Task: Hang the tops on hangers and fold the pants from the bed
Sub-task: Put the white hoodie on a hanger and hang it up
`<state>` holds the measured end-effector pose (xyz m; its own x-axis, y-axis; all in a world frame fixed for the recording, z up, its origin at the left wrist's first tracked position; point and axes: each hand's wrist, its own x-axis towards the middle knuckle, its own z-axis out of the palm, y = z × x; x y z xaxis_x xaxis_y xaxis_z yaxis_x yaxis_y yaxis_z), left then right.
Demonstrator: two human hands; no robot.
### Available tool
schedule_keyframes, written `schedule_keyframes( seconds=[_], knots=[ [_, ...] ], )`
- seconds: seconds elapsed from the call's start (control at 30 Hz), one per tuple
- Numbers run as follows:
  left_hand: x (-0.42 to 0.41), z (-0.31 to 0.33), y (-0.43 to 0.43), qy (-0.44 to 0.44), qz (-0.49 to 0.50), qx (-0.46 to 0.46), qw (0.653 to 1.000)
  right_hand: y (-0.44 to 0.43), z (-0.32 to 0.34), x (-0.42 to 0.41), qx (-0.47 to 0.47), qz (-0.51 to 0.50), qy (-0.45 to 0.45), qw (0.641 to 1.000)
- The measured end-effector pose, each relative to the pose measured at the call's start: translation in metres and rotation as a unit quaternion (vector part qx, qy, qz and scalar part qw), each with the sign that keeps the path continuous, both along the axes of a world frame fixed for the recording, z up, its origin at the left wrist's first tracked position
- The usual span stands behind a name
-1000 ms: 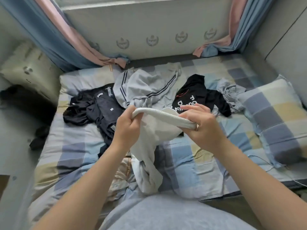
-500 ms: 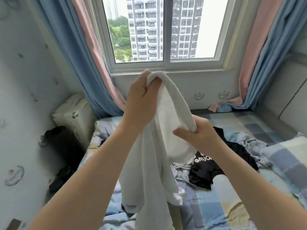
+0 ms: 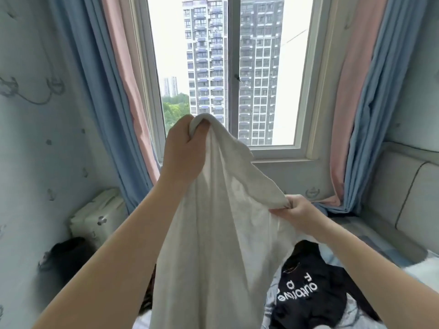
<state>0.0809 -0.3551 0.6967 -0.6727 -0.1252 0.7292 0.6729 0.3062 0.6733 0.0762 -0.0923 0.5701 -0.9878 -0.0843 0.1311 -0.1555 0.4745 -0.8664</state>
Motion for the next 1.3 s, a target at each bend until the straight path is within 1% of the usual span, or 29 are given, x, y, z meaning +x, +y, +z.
schedule_keyframes(
  seconds=[0.1,0.2,0.3,0.37,0.4,0.47,0.53,0.57,0.6,0.63,0.67,0.7,0.8,0.87,0.97,1.0,1.1,1.2,1.3],
  knots=[
    [-0.007,-0.003,0.023,-0.021,0.005,0.006,1.0,0.012,0.045,0.005,-0.054,0.027,0.064,0.996],
    [-0.014,-0.011,0.048,-0.042,0.011,0.017,0.999,0.024,0.076,0.018,-0.168,0.043,0.093,0.98],
    [-0.019,-0.023,0.073,-0.075,0.045,-0.001,0.996,0.043,0.085,0.032,-0.261,0.059,0.067,0.961],
    [-0.019,-0.035,0.091,-0.122,0.047,-0.019,0.991,0.058,0.082,0.038,-0.295,0.059,0.043,0.953],
    [-0.018,-0.041,0.101,-0.15,0.035,-0.032,0.988,0.066,0.079,0.041,-0.293,0.059,0.036,0.953],
    [-0.012,-0.057,0.122,-0.188,-0.025,-0.083,0.978,0.081,0.073,0.048,-0.251,0.064,0.038,0.965],
    [0.0,-0.074,0.144,-0.202,-0.14,-0.153,0.957,0.098,0.066,0.055,-0.2,0.075,0.038,0.976],
    [0.007,-0.083,0.156,-0.226,-0.225,-0.168,0.933,0.106,0.062,0.058,-0.177,0.087,0.034,0.98],
    [0.013,-0.094,0.169,-0.26,-0.307,-0.161,0.901,0.114,0.057,0.061,-0.148,0.101,0.031,0.983],
    [0.019,-0.105,0.183,-0.283,-0.368,-0.137,0.875,0.122,0.053,0.063,-0.114,0.117,0.031,0.986],
    [0.024,-0.117,0.196,-0.292,-0.401,-0.114,0.861,0.13,0.048,0.065,-0.081,0.128,0.029,0.988],
    [0.03,-0.129,0.211,-0.284,-0.393,-0.1,0.869,0.138,0.042,0.067,-0.057,0.137,0.023,0.989],
    [0.04,-0.164,0.244,-0.248,-0.279,-0.083,0.924,0.166,0.017,0.07,-0.031,0.151,0.005,0.988],
    [0.049,-0.186,0.255,-0.25,-0.231,-0.064,0.938,0.188,-0.009,0.071,0.0,0.128,-0.015,0.992],
    [0.067,-0.21,0.272,-0.262,-0.204,-0.058,0.941,0.215,-0.062,0.075,0.095,0.095,-0.061,0.989],
    [0.073,-0.216,0.277,-0.272,-0.197,-0.052,0.94,0.223,-0.083,0.077,0.114,0.084,-0.081,0.987],
    [0.084,-0.229,0.286,-0.282,-0.19,-0.012,0.94,0.24,-0.151,0.088,0.108,0.014,-0.151,0.982],
    [0.088,-0.231,0.288,-0.284,-0.183,0.015,0.941,0.249,-0.207,0.104,0.119,-0.051,-0.191,0.973],
    [0.091,-0.23,0.288,-0.3,-0.177,0.052,0.936,0.252,-0.239,0.117,0.092,-0.059,-0.215,0.971]
  ],
)
